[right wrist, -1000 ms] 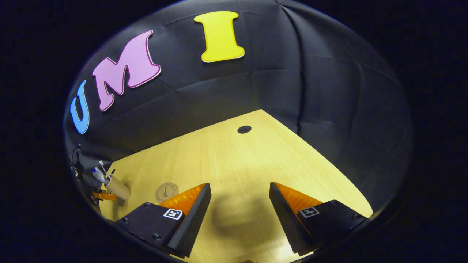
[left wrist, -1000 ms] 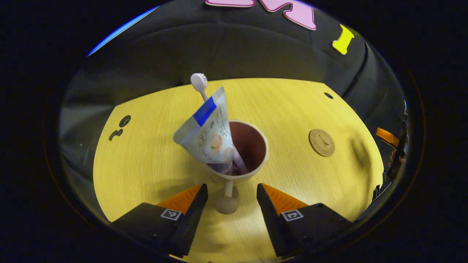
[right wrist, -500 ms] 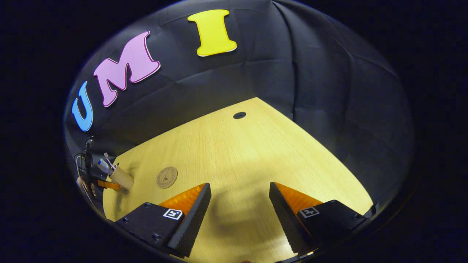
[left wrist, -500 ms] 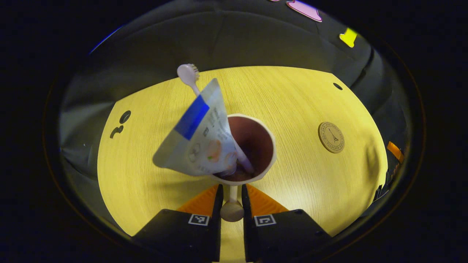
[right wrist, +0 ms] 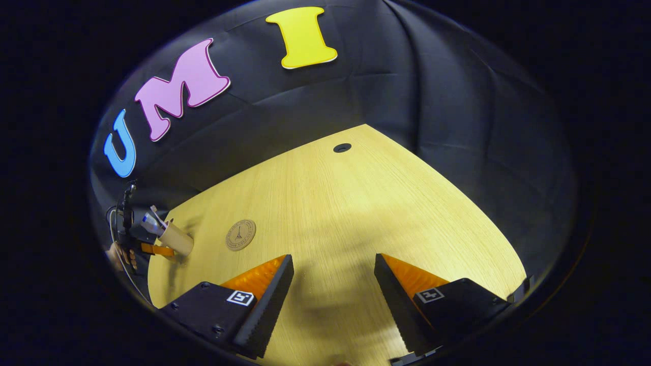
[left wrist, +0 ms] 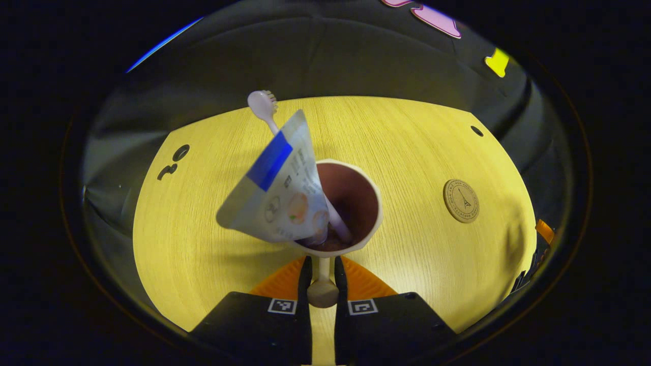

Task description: Put the toothbrush and toothpaste on the desktop into the cup, then pick up the cup and place it on the coaster on the desktop.

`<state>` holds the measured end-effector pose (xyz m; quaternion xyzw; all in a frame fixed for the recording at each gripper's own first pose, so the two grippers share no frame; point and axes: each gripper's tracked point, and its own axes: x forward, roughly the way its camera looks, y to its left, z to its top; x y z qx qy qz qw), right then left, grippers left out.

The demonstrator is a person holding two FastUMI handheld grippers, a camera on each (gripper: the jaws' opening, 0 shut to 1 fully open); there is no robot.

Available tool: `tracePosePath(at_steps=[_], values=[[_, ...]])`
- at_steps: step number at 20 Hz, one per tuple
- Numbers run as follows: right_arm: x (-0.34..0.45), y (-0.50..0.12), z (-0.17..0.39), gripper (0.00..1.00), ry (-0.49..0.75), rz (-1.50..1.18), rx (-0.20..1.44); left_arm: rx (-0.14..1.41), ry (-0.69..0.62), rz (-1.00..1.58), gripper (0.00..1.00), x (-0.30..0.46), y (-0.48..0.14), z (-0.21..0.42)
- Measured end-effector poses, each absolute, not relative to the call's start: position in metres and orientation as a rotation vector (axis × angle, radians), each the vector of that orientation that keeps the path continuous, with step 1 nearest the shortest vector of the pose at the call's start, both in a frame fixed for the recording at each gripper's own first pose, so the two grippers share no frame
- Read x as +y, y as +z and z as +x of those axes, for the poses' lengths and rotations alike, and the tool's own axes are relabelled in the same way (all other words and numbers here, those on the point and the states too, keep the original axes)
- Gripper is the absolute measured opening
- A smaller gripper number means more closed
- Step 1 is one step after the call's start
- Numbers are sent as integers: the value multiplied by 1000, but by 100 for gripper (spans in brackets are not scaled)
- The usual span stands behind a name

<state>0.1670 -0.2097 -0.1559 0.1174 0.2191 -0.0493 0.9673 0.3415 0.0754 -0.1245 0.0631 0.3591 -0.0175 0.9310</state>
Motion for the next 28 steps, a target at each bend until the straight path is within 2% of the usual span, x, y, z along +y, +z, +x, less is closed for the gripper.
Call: tracePosePath(at_steps=[2, 3, 4, 6, 7, 8, 16, 17, 18, 20, 21, 28], values=[[-210, -157, 167, 98, -96, 233, 447, 724, -42, 148, 22, 73, -123, 341], [-210, -156, 167, 98, -92, 233, 447, 719, -47, 155, 27, 72, -120, 340], [-210, -156, 166, 98, -88, 234, 446, 712, -55, 159, 22, 70, -117, 340], [-213, -156, 165, 98, -91, 234, 446, 700, -78, 162, 22, 58, -111, 337], [-213, -156, 165, 98, -91, 237, 447, 693, -92, 160, 27, 49, -109, 338], [-213, -155, 164, 98, -91, 241, 448, 688, -103, 160, 22, 42, -106, 338], [-218, -153, 162, 98, -94, 264, 419, 636, -259, 214, 22, -50, -78, 344], [-218, -153, 161, 98, -92, 266, 418, 631, -280, 233, 27, -63, -77, 346], [-217, -154, 160, 98, -91, 270, 418, 631, -300, 248, 17, -76, -78, 347], [-217, -156, 157, 98, -91, 275, 423, 647, -334, 267, 27, -102, -83, 349], [-218, -157, 155, 98, -92, 276, 426, 651, -348, 286, 22, -114, -86, 352], [-211, -160, 147, 98, -82, 272, 435, 690, -407, 358, 22, -170, -118, 365]])
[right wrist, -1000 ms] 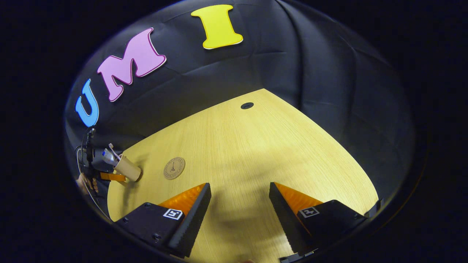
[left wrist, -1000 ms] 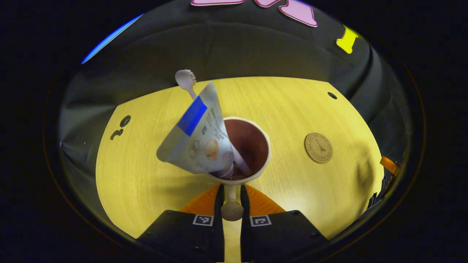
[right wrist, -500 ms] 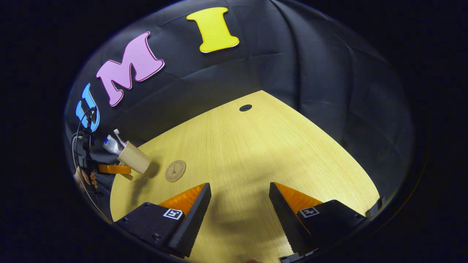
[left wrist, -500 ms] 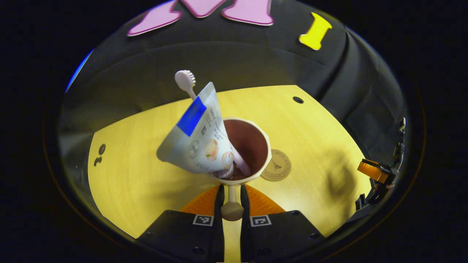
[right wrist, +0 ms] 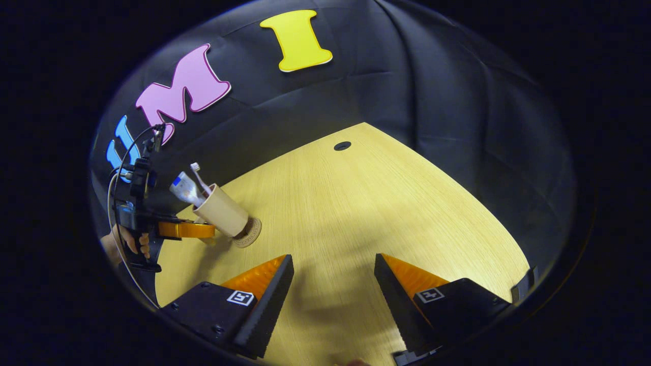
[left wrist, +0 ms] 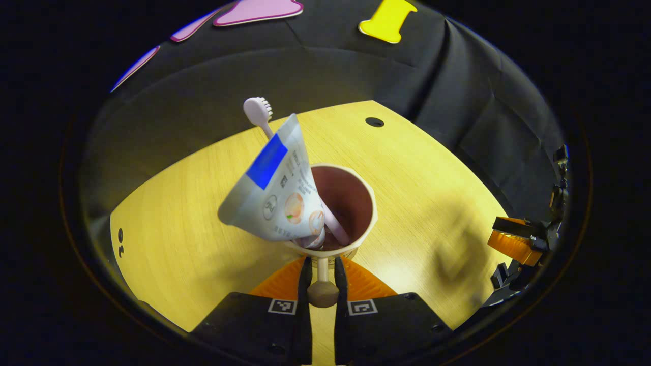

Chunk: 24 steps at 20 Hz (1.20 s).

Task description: Put the toothbrush and toothpaste on the desktop into the cup, then pick up the cup and place it on the coaster on the desktop.

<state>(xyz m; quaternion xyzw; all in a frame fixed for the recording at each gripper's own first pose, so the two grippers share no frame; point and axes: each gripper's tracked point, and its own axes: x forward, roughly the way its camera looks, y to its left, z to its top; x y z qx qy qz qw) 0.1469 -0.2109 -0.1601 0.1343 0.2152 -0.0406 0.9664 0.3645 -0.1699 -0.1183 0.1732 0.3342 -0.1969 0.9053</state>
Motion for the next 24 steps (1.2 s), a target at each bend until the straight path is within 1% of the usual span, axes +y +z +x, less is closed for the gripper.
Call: tracePosePath(at_steps=[4, 5, 6, 7, 9, 10, 11, 13, 17, 18, 19, 23, 24], values=[[-206, -165, 142, 98, -79, 284, 448, 691, -401, 375, 22, -183, -125, 372], [-205, -167, 141, 98, -78, 283, 451, 694, -394, 376, 27, -184, -127, 373], [-204, -168, 140, 98, -77, 283, 453, 699, -381, 378, 27, -185, -128, 374], [-202, -169, 140, 98, -74, 285, 456, 706, -372, 379, 22, -186, -131, 375], [-198, -168, 139, 98, -67, 289, 457, 718, -367, 377, 23, -184, -130, 373], [-197, -168, 138, 98, -65, 284, 457, 708, -370, 384, 19, -185, -128, 375], [-195, -169, 137, 98, -63, 278, 458, 696, -366, 400, 26, -183, -127, 374], [-193, -170, 135, 98, -60, 269, 463, 683, -371, 419, 29, -184, -123, 371], [-188, -158, 130, 98, -58, 270, 445, 626, -337, 373, 98, -169, -105, 348], [-186, -153, 128, 98, -58, 266, 433, 590, -311, 353, 97, -159, -97, 337], [-182, -146, 127, 98, -59, 261, 418, 513, -276, 335, 98, -148, -84, 330], [-166, -117, 115, 98, -57, 217, 356, 273, -214, 248, 99, -120, -58, 272], [-158, -114, 106, 98, -67, 200, 364, 227, -205, 222, 99, -112, -56, 262]])
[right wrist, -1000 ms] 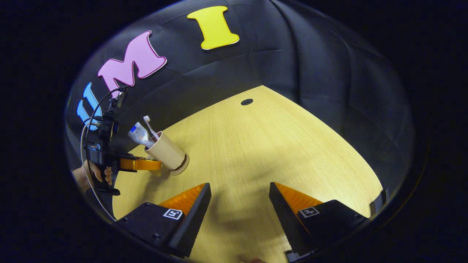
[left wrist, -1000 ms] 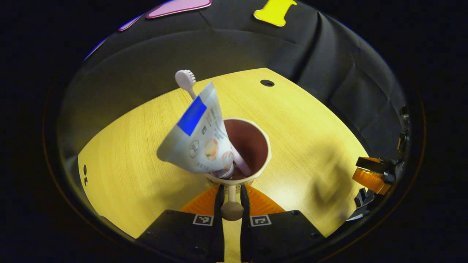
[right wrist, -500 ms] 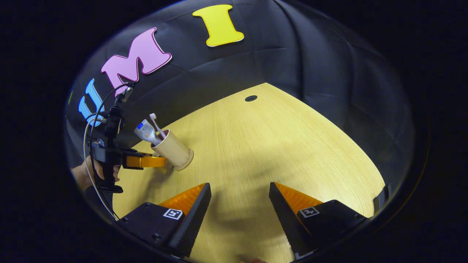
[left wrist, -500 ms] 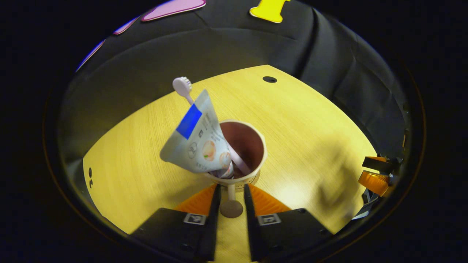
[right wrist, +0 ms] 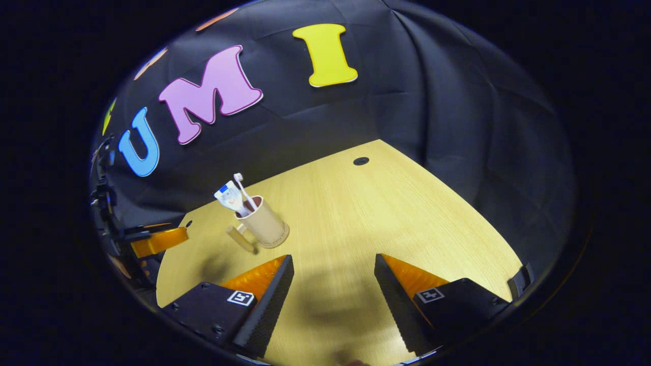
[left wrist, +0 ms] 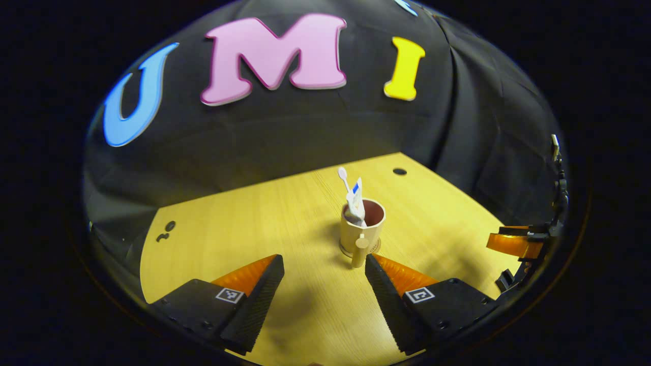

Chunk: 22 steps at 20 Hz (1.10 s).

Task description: Put the toothbrush and toothpaste on the desktop into the cup, then pick up the cup and place it on the coaster on the desktop.

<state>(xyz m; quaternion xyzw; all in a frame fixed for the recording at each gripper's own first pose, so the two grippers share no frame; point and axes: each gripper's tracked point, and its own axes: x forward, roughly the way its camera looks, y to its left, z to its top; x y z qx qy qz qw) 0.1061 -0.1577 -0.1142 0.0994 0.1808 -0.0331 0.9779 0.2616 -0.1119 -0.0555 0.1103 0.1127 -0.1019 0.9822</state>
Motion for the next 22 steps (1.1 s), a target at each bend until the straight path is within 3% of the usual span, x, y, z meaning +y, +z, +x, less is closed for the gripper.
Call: tracePosePath(at_steps=[7, 10, 15, 22], values=[[-89, -97, 45, 98, -64, 156, 338, -36, -75, -45, 99, -40, -25, 138], [-52, -93, 16, 98, -38, 108, 300, -51, -40, -78, 97, -10, -41, 87], [1, -68, -33, 98, 4, 53, 179, -79, -29, -106, 98, 24, -45, 52], [15, -39, -49, 98, -22, -19, 84, -80, -104, -88, 98, 15, -40, 44]])
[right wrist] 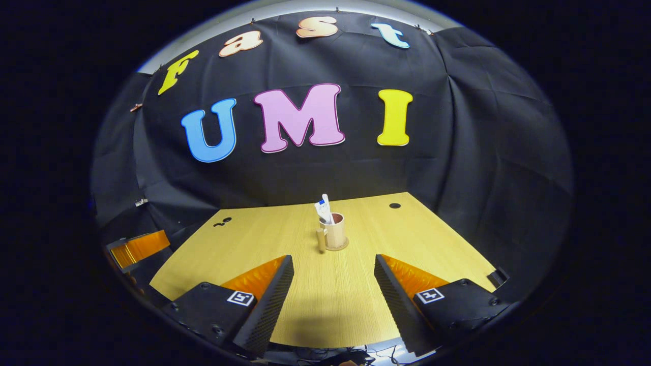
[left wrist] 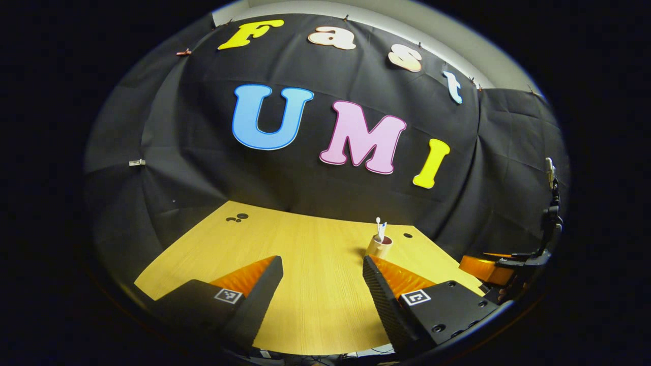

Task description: Put the toothbrush and toothpaste on the desktop into the cup, then pick up the cup and place it on the coaster on the desktop.

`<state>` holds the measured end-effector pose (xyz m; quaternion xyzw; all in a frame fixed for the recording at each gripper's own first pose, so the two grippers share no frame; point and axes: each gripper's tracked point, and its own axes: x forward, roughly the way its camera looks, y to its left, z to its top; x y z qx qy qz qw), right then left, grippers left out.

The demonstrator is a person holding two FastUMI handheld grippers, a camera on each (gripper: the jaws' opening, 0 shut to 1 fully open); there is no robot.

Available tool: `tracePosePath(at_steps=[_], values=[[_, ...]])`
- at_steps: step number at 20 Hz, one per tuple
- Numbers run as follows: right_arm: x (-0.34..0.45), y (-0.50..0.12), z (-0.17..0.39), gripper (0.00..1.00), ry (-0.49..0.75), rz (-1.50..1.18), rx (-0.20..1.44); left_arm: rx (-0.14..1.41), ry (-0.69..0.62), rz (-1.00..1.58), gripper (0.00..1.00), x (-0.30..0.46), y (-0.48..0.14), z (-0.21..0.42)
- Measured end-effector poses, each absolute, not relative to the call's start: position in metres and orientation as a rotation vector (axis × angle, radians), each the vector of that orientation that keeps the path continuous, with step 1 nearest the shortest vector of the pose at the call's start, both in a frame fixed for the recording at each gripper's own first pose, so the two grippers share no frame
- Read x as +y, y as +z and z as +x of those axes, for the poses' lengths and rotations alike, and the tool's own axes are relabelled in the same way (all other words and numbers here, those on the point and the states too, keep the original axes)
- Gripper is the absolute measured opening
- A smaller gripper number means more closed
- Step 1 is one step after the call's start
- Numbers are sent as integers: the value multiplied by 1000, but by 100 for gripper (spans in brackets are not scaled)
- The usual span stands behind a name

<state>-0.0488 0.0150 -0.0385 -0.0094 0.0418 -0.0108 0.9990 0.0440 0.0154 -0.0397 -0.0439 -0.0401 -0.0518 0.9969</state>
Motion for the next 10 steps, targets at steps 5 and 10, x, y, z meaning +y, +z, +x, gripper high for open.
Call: tracePosePath(at_steps=[5, 10], values=[[17, -39, -52, 98, -40, 20, 75, -62, -146, -52, 98, 8, -45, 47], [19, -34, -52, 98, -23, -9, 71, -98, -141, -57, 98, 13, -24, 59]])
